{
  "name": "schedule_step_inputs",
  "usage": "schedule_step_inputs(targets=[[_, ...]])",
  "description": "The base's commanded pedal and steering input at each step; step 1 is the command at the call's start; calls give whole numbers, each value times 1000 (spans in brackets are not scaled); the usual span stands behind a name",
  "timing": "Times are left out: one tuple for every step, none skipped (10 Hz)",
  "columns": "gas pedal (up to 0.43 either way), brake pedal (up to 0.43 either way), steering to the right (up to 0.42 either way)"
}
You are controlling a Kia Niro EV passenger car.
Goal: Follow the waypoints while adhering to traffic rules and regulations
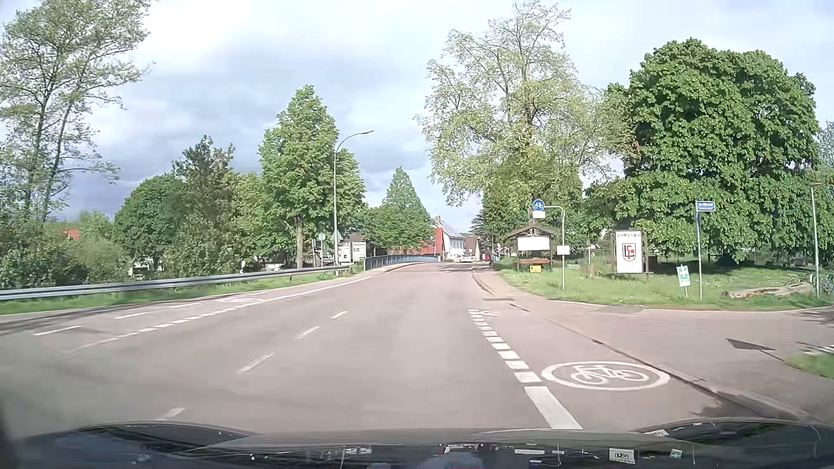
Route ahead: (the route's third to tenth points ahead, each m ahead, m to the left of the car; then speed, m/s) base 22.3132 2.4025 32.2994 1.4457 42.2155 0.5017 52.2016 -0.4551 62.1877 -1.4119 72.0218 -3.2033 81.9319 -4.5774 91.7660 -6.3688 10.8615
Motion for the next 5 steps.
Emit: schedule_step_inputs(targets=[[28, 0, 8], [28, 0, 8], [28, 0, 8], [28, 0, 8], [28, 0, 8]])
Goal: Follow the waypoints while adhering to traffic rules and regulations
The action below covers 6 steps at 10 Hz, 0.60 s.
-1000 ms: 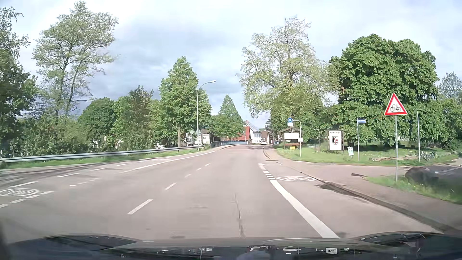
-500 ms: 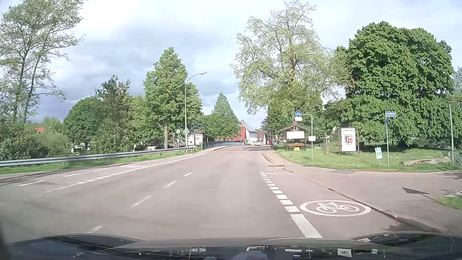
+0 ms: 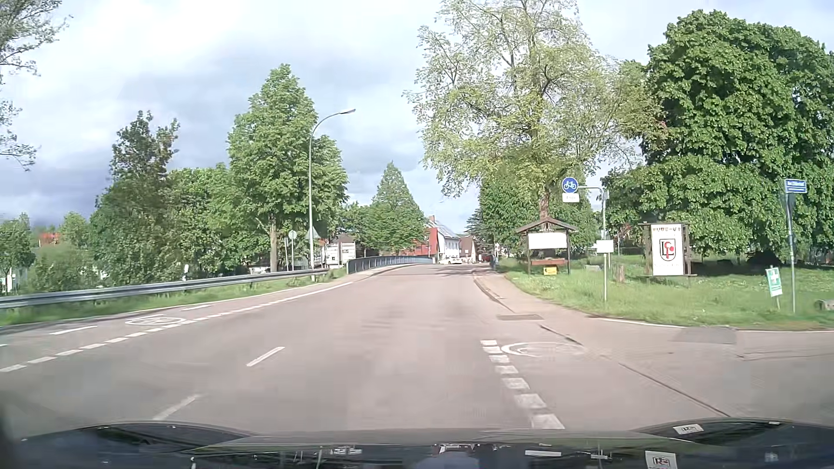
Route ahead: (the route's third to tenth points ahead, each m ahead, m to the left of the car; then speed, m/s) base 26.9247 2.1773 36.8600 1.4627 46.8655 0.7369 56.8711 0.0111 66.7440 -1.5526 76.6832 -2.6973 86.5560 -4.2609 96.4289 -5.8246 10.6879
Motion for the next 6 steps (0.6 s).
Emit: schedule_step_inputs(targets=[[28, 0, 8], [28, 0, 8], [28, 0, 8], [28, 0, 8], [28, 0, 8], [28, 0, 10]])
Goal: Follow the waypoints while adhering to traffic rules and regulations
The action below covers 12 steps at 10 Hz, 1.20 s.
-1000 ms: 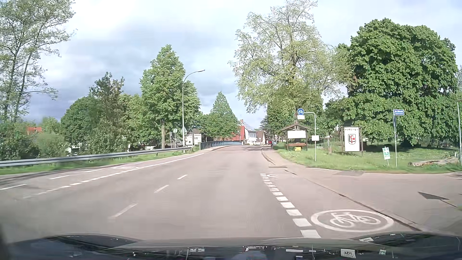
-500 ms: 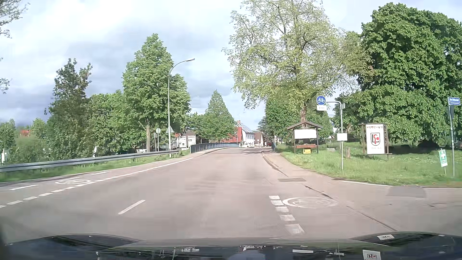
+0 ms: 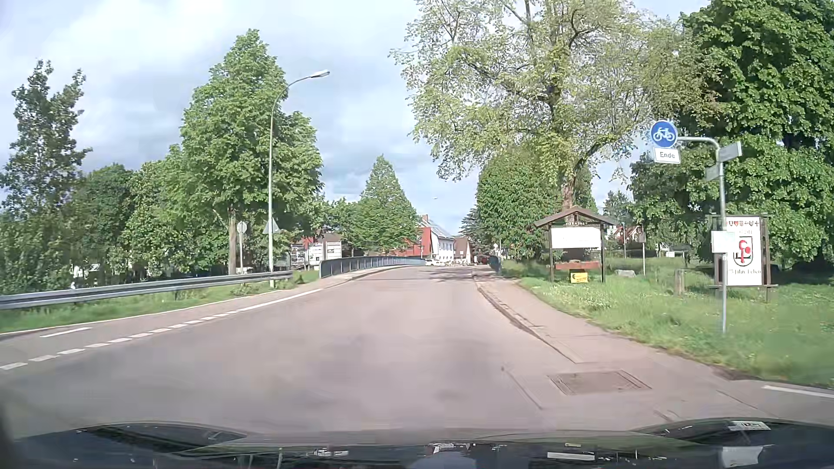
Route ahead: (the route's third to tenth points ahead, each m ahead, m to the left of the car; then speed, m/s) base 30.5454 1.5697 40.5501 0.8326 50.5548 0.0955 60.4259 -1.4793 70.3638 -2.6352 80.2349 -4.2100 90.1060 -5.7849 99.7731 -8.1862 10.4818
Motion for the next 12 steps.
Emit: schedule_step_inputs(targets=[[28, 0, 10], [28, 0, 9], [28, 0, 10], [28, 0, 10], [28, 0, 10], [28, 0, 8], [28, 0, 8], [28, 0, 8], [28, 0, 6], [28, 0, 5], [28, 0, 4], [28, 0, 3]])
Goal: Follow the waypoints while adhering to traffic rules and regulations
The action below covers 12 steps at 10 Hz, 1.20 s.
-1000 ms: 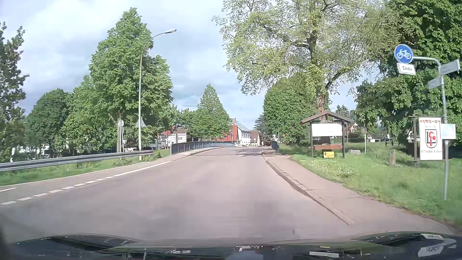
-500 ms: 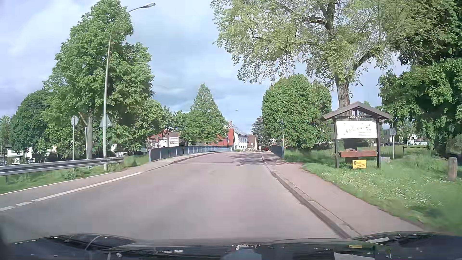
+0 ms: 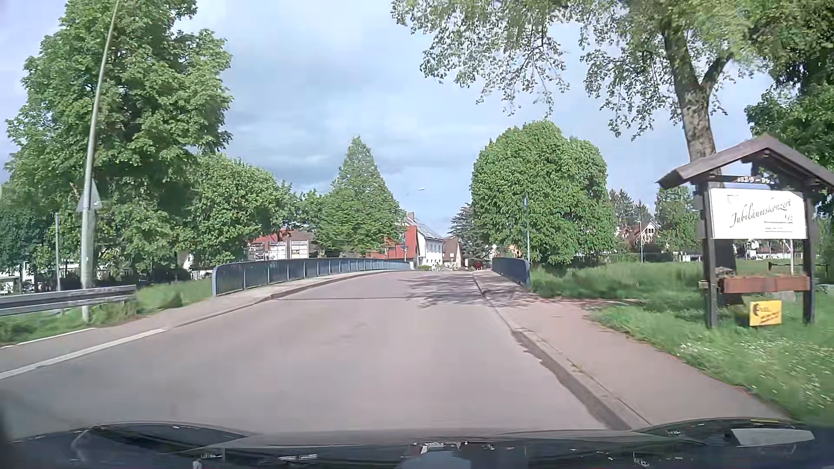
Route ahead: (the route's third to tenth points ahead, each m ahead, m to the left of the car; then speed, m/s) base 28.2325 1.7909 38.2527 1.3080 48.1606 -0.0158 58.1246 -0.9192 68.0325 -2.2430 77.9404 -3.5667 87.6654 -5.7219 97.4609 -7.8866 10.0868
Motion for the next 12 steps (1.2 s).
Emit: schedule_step_inputs(targets=[[28, 0, 3], [28, 0, 3], [28, 0, 3], [28, 0, 3], [28, 0, 3], [28, 0, 3], [28, 0, 3], [28, 0, 4], [28, 0, 4], [28, 0, 4], [28, 0, 4], [28, 0, 4]])
